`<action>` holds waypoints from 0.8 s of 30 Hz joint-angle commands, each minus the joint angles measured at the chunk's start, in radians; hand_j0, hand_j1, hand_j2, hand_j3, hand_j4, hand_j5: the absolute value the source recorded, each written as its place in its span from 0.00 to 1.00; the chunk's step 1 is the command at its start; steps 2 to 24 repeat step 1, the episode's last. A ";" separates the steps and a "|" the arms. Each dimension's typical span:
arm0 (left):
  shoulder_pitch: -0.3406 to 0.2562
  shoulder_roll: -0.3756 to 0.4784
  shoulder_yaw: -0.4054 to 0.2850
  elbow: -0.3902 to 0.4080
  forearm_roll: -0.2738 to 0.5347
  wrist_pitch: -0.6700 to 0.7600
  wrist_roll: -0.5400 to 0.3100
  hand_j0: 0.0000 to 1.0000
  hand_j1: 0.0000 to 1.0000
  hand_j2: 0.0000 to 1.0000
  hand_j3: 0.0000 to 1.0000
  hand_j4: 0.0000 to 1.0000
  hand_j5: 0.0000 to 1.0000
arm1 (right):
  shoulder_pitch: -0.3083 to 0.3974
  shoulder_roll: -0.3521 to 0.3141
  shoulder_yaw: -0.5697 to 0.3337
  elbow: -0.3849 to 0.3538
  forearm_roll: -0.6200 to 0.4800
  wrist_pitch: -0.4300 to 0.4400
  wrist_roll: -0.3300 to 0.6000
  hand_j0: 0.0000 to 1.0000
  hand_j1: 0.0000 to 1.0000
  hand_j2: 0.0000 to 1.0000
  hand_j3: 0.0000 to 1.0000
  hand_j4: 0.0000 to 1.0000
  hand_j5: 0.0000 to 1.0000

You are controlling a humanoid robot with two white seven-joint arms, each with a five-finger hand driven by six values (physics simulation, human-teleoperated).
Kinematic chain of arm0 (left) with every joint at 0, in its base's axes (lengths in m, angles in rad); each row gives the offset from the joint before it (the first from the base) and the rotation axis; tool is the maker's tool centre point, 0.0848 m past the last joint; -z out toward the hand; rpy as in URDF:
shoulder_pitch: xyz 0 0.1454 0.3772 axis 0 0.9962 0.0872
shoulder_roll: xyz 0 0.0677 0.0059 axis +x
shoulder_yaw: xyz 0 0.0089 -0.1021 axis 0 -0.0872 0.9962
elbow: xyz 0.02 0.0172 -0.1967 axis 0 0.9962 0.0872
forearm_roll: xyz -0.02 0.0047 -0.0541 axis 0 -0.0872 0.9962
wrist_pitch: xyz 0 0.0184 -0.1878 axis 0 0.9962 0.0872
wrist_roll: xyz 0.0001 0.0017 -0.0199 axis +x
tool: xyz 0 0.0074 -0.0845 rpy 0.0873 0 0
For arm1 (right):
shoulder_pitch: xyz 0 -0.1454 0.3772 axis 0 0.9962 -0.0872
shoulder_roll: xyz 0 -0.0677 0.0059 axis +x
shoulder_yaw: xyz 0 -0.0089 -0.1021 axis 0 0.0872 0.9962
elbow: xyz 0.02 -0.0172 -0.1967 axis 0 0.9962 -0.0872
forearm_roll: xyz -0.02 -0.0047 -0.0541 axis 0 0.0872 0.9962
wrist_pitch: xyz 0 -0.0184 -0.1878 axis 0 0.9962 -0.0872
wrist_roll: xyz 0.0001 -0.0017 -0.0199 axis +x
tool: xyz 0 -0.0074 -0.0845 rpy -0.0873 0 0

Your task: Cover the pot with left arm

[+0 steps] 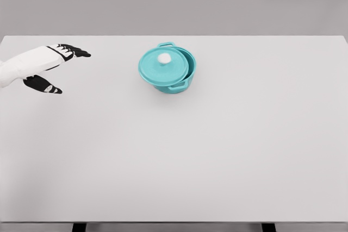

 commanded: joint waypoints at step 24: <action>0.000 -0.003 0.000 0.000 0.007 0.002 0.001 1.00 1.00 1.00 1.00 1.00 1.00 | 0.000 0.000 0.000 0.001 0.000 0.000 0.000 1.00 1.00 1.00 1.00 1.00 1.00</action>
